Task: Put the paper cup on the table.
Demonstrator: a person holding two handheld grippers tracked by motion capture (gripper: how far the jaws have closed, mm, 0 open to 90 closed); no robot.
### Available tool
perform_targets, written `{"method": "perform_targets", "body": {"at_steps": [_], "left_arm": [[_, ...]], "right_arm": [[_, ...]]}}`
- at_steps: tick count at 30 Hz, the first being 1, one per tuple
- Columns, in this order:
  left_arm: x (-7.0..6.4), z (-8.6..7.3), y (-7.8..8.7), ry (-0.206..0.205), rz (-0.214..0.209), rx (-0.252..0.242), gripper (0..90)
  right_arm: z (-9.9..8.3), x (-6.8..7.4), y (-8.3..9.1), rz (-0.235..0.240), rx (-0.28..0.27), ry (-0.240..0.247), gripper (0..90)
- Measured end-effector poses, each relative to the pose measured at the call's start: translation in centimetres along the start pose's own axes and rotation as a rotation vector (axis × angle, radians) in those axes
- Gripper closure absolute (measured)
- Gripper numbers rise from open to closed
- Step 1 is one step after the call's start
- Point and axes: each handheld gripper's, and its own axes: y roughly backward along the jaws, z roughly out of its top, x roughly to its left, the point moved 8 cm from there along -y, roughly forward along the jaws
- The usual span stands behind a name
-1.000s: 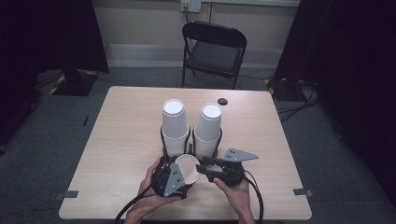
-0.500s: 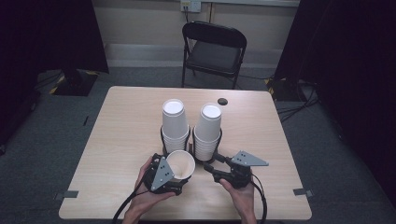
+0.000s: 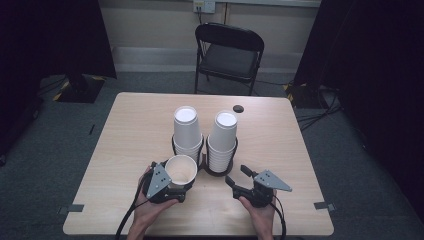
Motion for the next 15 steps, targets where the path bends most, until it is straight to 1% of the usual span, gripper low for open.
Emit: {"method": "perform_targets", "body": {"at_steps": [1, 2, 3, 4, 5, 6, 7, 8, 9, 10, 11, 12, 13, 14, 15], "left_arm": [[0.3, -0.2, 0.1, 0.000, 0.008, 0.007, 11.2], [0.3, -0.2, 0.1, 0.000, 0.008, 0.007, 11.2], [0.5, -0.3, 0.1, 0.005, 0.014, 0.010, 11.2], [1.0, -0.4, 0.4, 0.026, 0.028, 0.007, 11.1], [1.0, -0.4, 0.4, 0.026, 0.028, 0.007, 11.2], [1.5, -0.5, 0.5, 0.045, 0.030, 0.001, 11.2], [1.5, -0.5, 0.5, 0.045, 0.030, 0.001, 11.2], [2.3, -0.6, 0.7, 0.046, 0.049, 0.003, 11.2], [2.3, -0.6, 0.7, 0.046, 0.049, 0.003, 11.2], [2.9, -0.7, 0.9, 0.061, 0.066, 0.000, 11.2], [2.9, -0.7, 0.9, 0.061, 0.066, 0.000, 11.2], [3.2, -0.7, 1.0, 0.067, 0.070, -0.002, 11.2], [3.4, -0.8, 1.1, 0.073, 0.076, -0.003, 11.2], [4.0, -0.8, 1.4, 0.087, 0.097, -0.012, 11.1], [4.0, -0.8, 1.4, 0.087, 0.097, -0.012, 11.0]], "right_arm": [[-0.1, -0.2, 0.0, -0.010, -0.003, -0.001, 27.7], [-0.1, -0.2, 0.0, -0.010, -0.003, -0.001, 27.7], [-0.5, -0.7, 0.1, -0.030, -0.019, -0.008, 26.5], [-0.7, -0.9, 0.1, -0.046, -0.012, 0.004, 24.6], [-1.0, -1.1, 0.0, -0.075, 0.000, 0.022, 23.4], [-1.2, -1.3, -0.1, -0.107, 0.013, 0.039, 22.9], [-1.2, -1.3, -0.1, -0.107, 0.013, 0.039, 22.9], [-1.5, -1.7, -0.2, -0.142, 0.023, 0.037, 22.5], [-1.7, -1.9, -0.1, -0.150, 0.019, 0.027, 21.2], [-1.8, -2.1, -0.1, -0.153, 0.013, 0.017, 20.9], [-1.8, -2.1, -0.1, -0.153, 0.013, 0.017, 20.9], [-1.9, -2.2, 0.0, -0.158, 0.010, 0.008, 20.8], [-2.0, -2.4, 0.1, -0.163, 0.009, 0.003, 19.8], [-2.1, -2.6, 0.3, -0.171, 0.000, 0.002, 18.3], [-2.2, -2.6, 0.3, -0.169, -0.003, 0.002, 17.8]]}}
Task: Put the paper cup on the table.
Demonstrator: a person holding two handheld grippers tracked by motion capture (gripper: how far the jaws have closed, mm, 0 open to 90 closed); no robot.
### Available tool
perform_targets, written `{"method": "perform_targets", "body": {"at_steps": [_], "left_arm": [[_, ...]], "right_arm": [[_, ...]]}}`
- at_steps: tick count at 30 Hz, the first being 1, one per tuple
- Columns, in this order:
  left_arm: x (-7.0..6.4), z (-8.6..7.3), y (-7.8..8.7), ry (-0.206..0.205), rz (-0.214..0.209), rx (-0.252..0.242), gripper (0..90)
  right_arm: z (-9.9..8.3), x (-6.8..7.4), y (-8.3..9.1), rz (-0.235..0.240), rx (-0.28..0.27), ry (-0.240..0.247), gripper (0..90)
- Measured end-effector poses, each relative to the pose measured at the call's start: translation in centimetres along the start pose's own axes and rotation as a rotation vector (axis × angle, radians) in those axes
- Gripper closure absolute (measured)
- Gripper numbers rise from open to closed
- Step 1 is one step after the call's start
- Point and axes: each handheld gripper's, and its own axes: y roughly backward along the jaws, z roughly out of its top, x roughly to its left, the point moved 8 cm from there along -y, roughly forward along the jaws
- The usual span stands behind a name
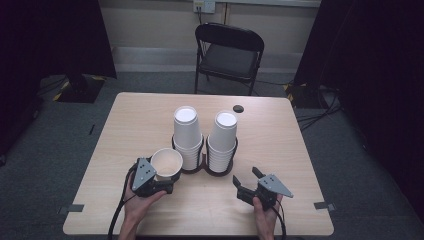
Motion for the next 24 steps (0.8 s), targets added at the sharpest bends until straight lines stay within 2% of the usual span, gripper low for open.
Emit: {"method": "perform_targets", "body": {"at_steps": [1, 3, 4, 5, 9, 11, 13, 15, 24], "left_arm": [[0.5, 0.0, 0.2, 0.022, 0.022, -0.011, 11.0], [1.2, 0.0, 0.3, 0.048, 0.022, -0.022, 11.0], [1.2, 0.0, 0.3, 0.048, 0.022, -0.022, 11.0], [1.8, -0.1, 0.3, 0.055, 0.031, -0.018, 11.0], [3.1, -0.2, 0.3, 0.088, 0.053, -0.023, 10.9], [3.3, -0.1, 0.2, 0.092, 0.049, -0.024, 10.9], [3.8, 0.1, 0.3, 0.120, 0.033, -0.033, 10.6], [4.2, 0.3, 0.3, 0.125, 0.047, -0.030, 10.6], [5.6, 0.4, -0.3, 0.139, 0.065, -0.016, 10.5]], "right_arm": [[-0.1, 0.0, 0.1, 0.005, 0.002, 0.000, 16.4], [-0.3, -0.2, 0.0, -0.012, 0.012, 0.005, 16.0], [-0.4, -0.3, 0.0, -0.022, 0.013, 0.007, 15.9], [-0.5, -0.4, 0.0, -0.032, 0.014, 0.004, 15.9], [-0.3, -0.5, 0.2, -0.042, -0.021, 0.007, 15.3], [-0.3, -0.5, 0.2, -0.042, -0.024, 0.007, 15.3], [-0.3, -0.5, 0.3, -0.040, -0.029, 0.011, 15.0], [-0.2, -0.4, 0.3, -0.041, -0.032, 0.013, 14.6], [-0.3, -0.3, 0.2, -0.035, -0.020, 0.025, 14.4]]}}
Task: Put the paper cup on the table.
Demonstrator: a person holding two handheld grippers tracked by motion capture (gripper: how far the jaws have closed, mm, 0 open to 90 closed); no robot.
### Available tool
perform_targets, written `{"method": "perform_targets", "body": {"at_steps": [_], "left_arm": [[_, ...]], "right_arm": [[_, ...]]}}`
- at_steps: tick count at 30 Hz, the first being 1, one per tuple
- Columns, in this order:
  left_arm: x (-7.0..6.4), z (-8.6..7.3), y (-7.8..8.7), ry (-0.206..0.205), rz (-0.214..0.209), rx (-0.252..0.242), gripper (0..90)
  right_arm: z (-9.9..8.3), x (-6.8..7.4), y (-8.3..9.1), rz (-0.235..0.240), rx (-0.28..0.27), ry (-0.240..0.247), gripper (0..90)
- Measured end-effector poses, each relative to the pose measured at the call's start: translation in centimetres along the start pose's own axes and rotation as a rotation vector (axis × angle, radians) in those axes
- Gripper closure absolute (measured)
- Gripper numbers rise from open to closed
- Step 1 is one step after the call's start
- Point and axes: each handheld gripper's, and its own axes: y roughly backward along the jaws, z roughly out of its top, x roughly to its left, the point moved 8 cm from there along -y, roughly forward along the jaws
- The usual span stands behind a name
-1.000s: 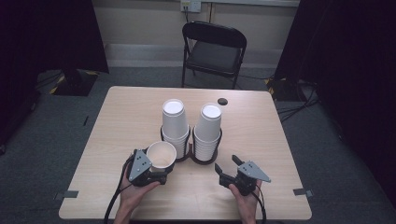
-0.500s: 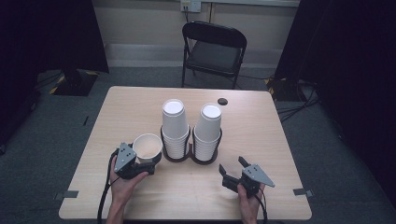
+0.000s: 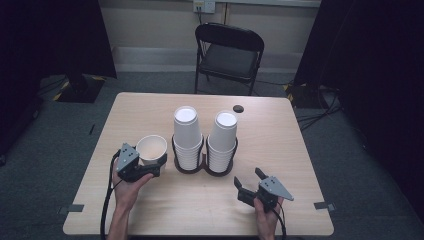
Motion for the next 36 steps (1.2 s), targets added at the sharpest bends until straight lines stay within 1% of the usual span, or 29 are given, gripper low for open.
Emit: {"method": "perform_targets", "body": {"at_steps": [3, 4, 5, 6, 7, 11, 12, 13, 14, 15, 16, 18, 19, 20, 21, 22, 23, 24, 25, 26, 27, 29, 31, 32, 33, 35, 36], "left_arm": [[1.0, 0.2, -0.5, 0.010, 0.011, 0.007, 10.4], [1.4, 0.1, -0.8, 0.011, 0.015, 0.023, 10.4], [1.4, 0.1, -0.8, 0.011, 0.015, 0.023, 10.3], [1.9, 0.1, -1.1, 0.018, 0.028, 0.027, 10.3], [2.2, 0.2, -1.4, 0.052, 0.011, 0.016, 10.3], [2.6, 0.7, -2.0, 0.053, 0.014, 0.009, 10.2], [2.6, 1.1, -2.4, 0.056, 0.011, 0.001, 10.1], [2.7, 1.1, -2.5, 0.045, 0.022, 0.003, 10.0], [2.7, 1.2, -2.7, 0.052, 0.024, -0.006, 9.8], [2.7, 1.2, -2.7, 0.052, 0.024, -0.006, 9.8], [2.7, 1.1, -3.2, 0.056, 0.018, -0.005, 9.7], [3.0, 0.9, -3.7, 0.046, 0.036, 0.007, 9.6], [3.1, 0.9, -3.9, 0.055, 0.039, 0.012, 9.6], [3.1, 0.9, -3.9, 0.055, 0.039, 0.012, 9.5], [3.6, 0.9, -4.3, 0.064, 0.053, 0.014, 9.5], [3.6, 0.9, -4.3, 0.064, 0.053, 0.014, 9.5], [4.0, 1.0, -4.6, 0.078, 0.072, 0.004, 9.5], [4.2, 1.0, -4.7, 0.088, 0.072, -0.003, 9.6], [4.4, 0.9, -5.0, 0.099, 0.074, 0.000, 9.4], [4.4, 0.9, -5.0, 0.099, 0.074, 0.000, 9.5], [4.7, 0.5, -5.5, 0.111, 0.080, 0.012, 9.5], [4.8, -0.1, -6.0, 0.103, 0.085, 0.033, 9.6], [4.8, -0.3, -6.2, 0.100, 0.081, 0.034, 9.6], [4.8, -0.7, -6.6, 0.099, 0.079, 0.041, 9.6], [4.8, -0.8, -6.7, 0.098, 0.084, 0.044, 9.6], [4.9, -0.9, -7.1, 0.117, 0.081, 0.040, 9.6], [4.9, -0.9, -7.1, 0.117, 0.081, 0.040, 9.6]], "right_arm": [[0.0, 0.0, 0.0, -0.002, -0.002, 0.007, 14.4], [0.0, 0.0, 0.0, -0.002, -0.002, 0.007, 14.4], [0.0, 0.0, 0.0, -0.002, -0.002, 0.007, 14.4], [0.0, 0.0, 0.0, 0.000, -0.001, 0.007, 14.4], [0.0, 0.0, -0.1, 0.005, 0.005, 0.000, 14.4], [0.0, 0.0, -0.1, 0.008, 0.008, -0.001, 14.4], [0.0, 0.0, -0.1, 0.008, 0.008, 0.000, 14.4], [0.0, 0.0, -0.1, 0.008, 0.008, 0.000, 14.4], [0.0, 0.0, -0.1, 0.008, 0.008, -0.001, 14.4], [0.0, 0.0, -0.1, 0.008, 0.008, -0.001, 14.4], [0.0, 0.0, -0.1, 0.012, 0.010, -0.007, 14.5], [-0.1, 0.0, -0.1, 0.012, 0.014, -0.006, 14.5], [-0.1, 0.0, -0.1, 0.012, 0.013, -0.005, 14.5], [-0.1, 0.0, -0.1, 0.014, 0.013, -0.003, 14.5], [-0.1, 0.0, -0.1, 0.014, 0.013, -0.002, 14.5], [-0.1, 0.0, -0.1, 0.015, 0.013, -0.001, 14.5], [-0.1, 0.1, -0.1, 0.019, 0.014, -0.001, 15.4], [-0.1, 0.1, -0.1, 0.023, 0.015, 0.000, 16.7], [-0.1, 0.1, -0.1, 0.026, 0.017, 0.001, 17.5], [-0.1, 0.1, -0.1, 0.026, 0.017, 0.001, 17.5], [-0.1, 0.2, -0.2, 0.028, 0.017, 0.003, 17.2], [-0.1, 0.2, -0.1, 0.028, 0.016, 0.004, 16.2], [-0.1, 0.2, -0.1, 0.029, 0.014, 0.004, 16.0], [0.0, 0.1, -0.1, 0.028, 0.009, 0.001, 15.9], [-0.1, 0.1, -0.1, 0.029, 0.012, 0.000, 15.9], [-0.1, 0.1, -0.1, 0.034, 0.012, 0.002, 15.9], [-0.1, 0.1, -0.1, 0.034, 0.012, 0.002, 15.9]]}}
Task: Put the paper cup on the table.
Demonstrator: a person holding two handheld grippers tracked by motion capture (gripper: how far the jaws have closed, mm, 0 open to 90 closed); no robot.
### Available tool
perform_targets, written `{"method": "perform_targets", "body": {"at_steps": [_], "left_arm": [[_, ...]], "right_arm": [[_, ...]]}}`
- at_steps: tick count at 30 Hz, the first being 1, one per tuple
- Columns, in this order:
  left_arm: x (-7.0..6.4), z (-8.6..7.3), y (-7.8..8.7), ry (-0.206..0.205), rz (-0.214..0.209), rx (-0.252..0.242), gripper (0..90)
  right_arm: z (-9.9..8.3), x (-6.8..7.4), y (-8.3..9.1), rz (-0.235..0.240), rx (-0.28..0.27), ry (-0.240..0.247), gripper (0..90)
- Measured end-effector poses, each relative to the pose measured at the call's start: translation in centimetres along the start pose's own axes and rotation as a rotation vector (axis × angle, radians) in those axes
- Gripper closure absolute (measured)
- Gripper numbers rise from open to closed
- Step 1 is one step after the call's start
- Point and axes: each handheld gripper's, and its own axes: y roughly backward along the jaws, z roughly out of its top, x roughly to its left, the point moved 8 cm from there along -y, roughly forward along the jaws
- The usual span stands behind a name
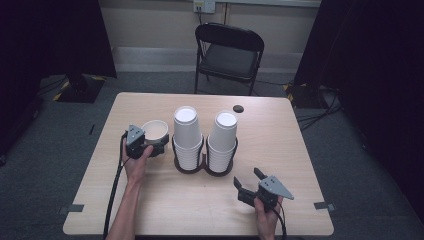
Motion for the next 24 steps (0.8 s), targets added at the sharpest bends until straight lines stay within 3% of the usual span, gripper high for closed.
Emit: {"method": "perform_targets", "body": {"at_steps": [6, 10, 12, 16, 18, 19, 22, 24], "left_arm": [[0.3, -0.5, -0.6, -0.025, 0.029, 0.023, 9.6], [0.3, -1.1, -0.7, -0.019, 0.034, 0.036, 9.6], [0.2, -1.7, -0.9, -0.029, 0.032, 0.062, 9.3], [0.0, -1.7, -1.0, -0.042, 0.038, 0.068, 9.5], [0.0, -2.0, -1.0, -0.061, 0.044, 0.092, 10.5], [0.2, -2.4, -1.1, -0.057, 0.046, 0.116, 12.1], [0.3, -2.7, -1.3, -0.036, 0.046, 0.125, 13.2], [0.1, -3.0, -1.3, -0.062, 0.074, 0.151, 14.0]], "right_arm": [[0.0, 0.2, 0.0, 0.000, -0.003, 0.016, 16.0], [0.0, 0.2, 0.0, 0.000, -0.003, 0.016, 15.9], [0.0, 0.2, 0.0, 0.001, -0.004, 0.015, 15.9], [0.0, 0.2, 0.0, 0.001, -0.005, 0.013, 15.9], [0.0, 0.2, 0.1, 0.001, -0.006, 0.011, 15.9], [0.0, 0.2, 0.1, 0.001, -0.006, 0.011, 15.8], [0.0, 0.1, 0.1, -0.001, -0.011, 0.010, 14.7], [0.0, 0.1, 0.1, -0.002, -0.012, 0.006, 14.6]]}}
